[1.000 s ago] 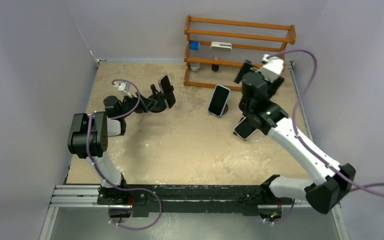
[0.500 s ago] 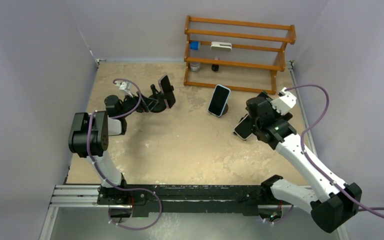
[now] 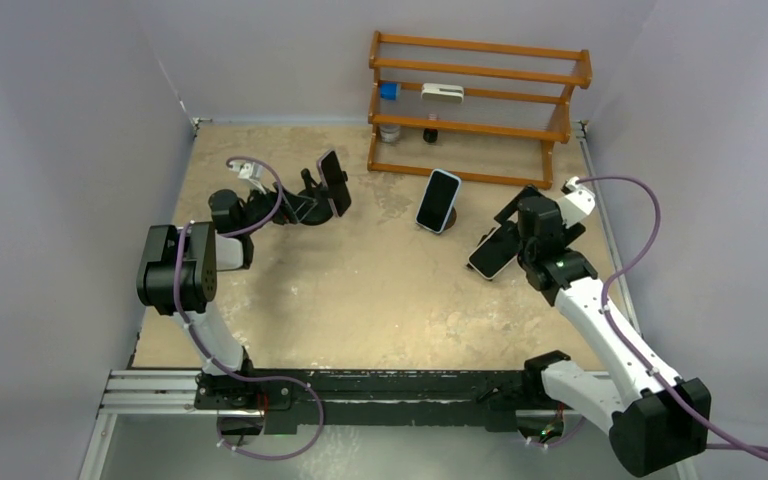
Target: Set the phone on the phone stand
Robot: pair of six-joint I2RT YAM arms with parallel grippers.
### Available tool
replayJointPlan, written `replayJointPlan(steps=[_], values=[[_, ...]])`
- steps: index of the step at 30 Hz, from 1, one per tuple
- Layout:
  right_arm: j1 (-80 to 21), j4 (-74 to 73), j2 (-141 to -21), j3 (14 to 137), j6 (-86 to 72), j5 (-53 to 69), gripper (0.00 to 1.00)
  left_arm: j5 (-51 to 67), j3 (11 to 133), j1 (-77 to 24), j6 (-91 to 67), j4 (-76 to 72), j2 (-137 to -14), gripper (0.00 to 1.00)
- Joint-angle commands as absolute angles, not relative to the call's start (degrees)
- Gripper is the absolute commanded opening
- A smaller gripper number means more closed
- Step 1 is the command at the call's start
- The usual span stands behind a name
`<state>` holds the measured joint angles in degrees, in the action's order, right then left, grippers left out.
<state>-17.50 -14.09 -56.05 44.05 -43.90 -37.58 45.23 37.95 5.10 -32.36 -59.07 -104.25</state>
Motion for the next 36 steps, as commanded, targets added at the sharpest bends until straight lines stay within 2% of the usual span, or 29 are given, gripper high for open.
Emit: replayJointPlan(steps=[1,10,30,36], values=[[-17.2,-7.1,-56.1,42.7,-40.6,-33.5,0.98,46.3,39.9,4.9,-32.1,-61.5,-104.6,0.78],[-17.1,-11.5,-60.6,42.9,-43.7,-35.9,0.98,46.2,40.1,4.9,-31.6,-60.7,-104.3,0.78],[-17.1,-9.2,-62.0,39.1,-47.0,-35.0,0.97,46.4,40.1,4.9,-31.2,-60.2,-104.4,0.78],[-17.1,-8.6,-62.4,38.0,-47.2,-35.6,0.91,46.4,40.1,4.9,-31.2,-60.1,-104.5,0.78]])
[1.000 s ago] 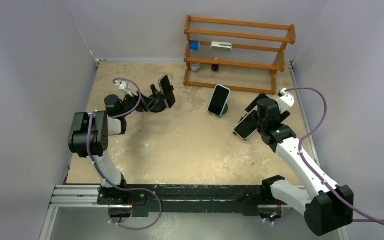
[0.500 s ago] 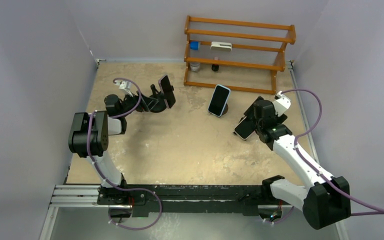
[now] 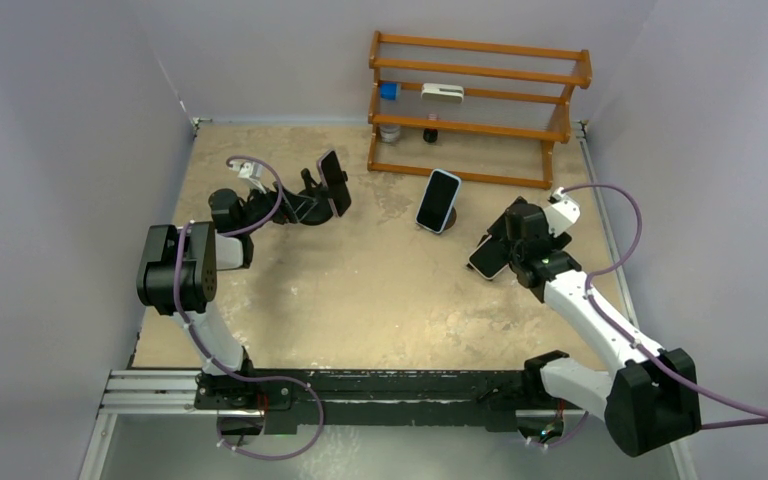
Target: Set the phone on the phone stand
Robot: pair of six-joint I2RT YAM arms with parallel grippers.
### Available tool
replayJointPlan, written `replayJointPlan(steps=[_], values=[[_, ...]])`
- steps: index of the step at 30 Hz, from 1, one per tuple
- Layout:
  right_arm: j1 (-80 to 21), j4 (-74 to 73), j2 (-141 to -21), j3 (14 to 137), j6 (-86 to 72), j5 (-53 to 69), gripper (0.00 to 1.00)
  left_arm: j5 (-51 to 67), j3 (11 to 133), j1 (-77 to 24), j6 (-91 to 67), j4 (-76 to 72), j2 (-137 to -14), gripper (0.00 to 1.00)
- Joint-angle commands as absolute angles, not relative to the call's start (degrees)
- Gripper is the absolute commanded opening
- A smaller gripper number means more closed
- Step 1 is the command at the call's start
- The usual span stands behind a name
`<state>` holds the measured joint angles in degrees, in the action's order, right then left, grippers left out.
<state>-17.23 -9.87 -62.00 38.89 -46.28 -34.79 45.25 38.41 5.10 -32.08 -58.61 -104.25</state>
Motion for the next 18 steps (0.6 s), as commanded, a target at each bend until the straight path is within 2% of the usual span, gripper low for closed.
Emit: replayJointPlan(steps=[1,8,18], values=[[-17.1,-8.4,-62.4,37.9,-47.2,-35.7,0.90,46.4,40.1,4.9,-31.2,-60.1,-104.5,0.78],[-17.1,-7.4,-63.5,37.3,-47.2,-35.8,0.79,46.4,40.1,4.9,-31.1,-59.9,-104.6,0.78],[-17.1,-7.5,-62.7,39.4,-45.0,-38.9,0.73,46.3,40.2,4.9,-30.9,-59.7,-104.6,0.78]])
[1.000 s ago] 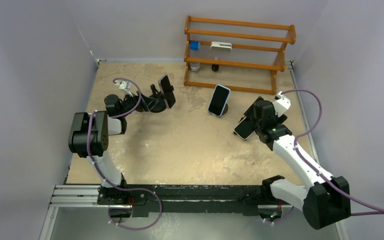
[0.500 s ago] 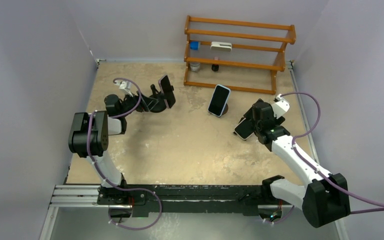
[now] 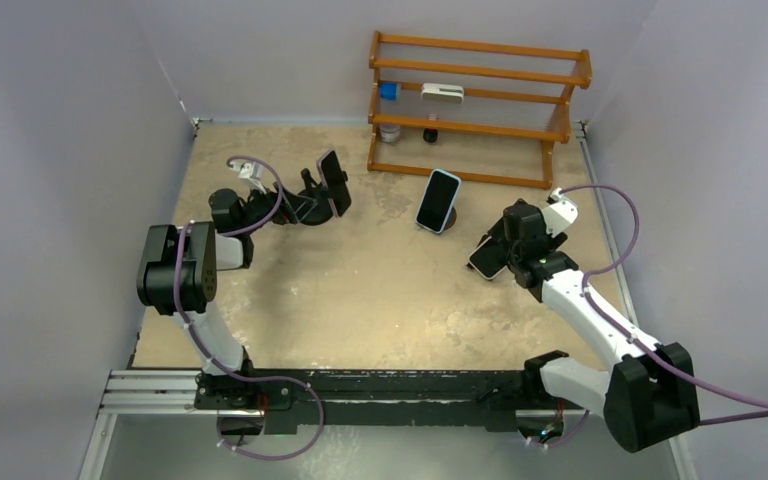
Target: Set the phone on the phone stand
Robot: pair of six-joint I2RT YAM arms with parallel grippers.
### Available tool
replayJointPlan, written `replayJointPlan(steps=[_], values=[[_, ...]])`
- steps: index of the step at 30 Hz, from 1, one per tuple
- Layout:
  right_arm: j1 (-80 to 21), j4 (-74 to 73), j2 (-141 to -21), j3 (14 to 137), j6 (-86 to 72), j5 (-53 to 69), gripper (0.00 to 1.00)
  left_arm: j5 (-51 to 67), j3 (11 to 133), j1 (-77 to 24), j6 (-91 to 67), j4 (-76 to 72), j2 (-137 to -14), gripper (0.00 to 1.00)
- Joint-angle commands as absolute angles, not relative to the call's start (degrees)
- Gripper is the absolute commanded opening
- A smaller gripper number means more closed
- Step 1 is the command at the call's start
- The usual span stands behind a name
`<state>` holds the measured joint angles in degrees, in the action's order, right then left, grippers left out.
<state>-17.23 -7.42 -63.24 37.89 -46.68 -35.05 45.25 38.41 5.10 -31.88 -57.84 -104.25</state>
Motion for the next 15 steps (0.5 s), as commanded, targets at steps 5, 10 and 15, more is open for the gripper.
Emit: replayJointPlan(steps=[5,10,15], values=[[-17.2,-7.5,-62.5,40.3,-43.4,-39.6,0.71,46.3,40.1,4.9,-30.9,-59.6,-104.6,0.78],[-17.4,-5.2,-61.2,40.3,-41.2,-38.6,0.70,46.1,40.1,4.9,-30.6,-59.3,-104.5,0.78],[-17.9,-4.3,-61.1,41.2,-39.7,-38.7,0.69,46.1,40.2,4.9,-30.7,-59.2,-104.6,0.78]])
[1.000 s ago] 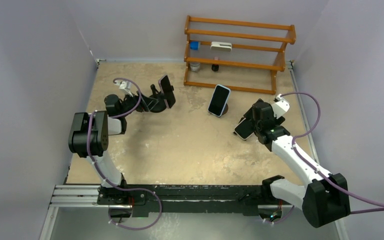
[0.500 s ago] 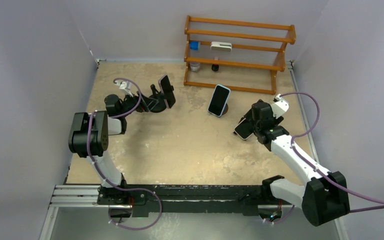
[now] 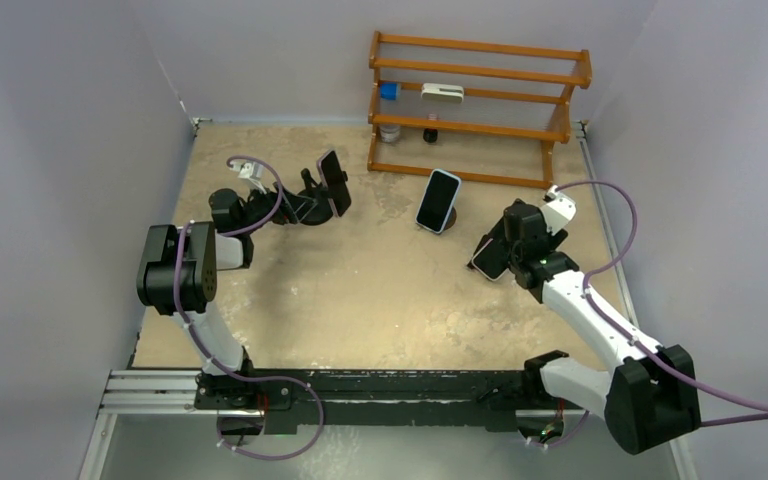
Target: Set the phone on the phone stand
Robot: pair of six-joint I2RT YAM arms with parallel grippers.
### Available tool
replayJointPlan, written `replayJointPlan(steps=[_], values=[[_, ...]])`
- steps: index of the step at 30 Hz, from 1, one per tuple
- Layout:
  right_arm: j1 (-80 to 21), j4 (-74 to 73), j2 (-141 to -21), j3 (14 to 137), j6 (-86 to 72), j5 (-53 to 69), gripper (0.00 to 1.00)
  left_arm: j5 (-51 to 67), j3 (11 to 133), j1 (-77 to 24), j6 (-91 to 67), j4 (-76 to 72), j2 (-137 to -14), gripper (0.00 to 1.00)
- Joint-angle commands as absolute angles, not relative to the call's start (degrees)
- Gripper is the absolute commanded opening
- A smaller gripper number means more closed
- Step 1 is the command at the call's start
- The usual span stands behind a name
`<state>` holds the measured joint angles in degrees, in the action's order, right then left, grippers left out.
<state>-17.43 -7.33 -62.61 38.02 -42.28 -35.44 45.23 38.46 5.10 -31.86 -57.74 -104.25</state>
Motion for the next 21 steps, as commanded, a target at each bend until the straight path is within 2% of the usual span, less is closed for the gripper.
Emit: replayJointPlan(steps=[1,21], values=[[-18.1,-4.2,-61.1,41.4,-39.4,-38.7,0.68,46.1,40.2,4.9,-30.7,-59.2,-104.6,0.78],[-26.0,-2.1,-63.8,43.6,-36.6,-45.8,0.68,46.2,40.3,4.9,-30.7,-59.2,-104.9,0.78]])
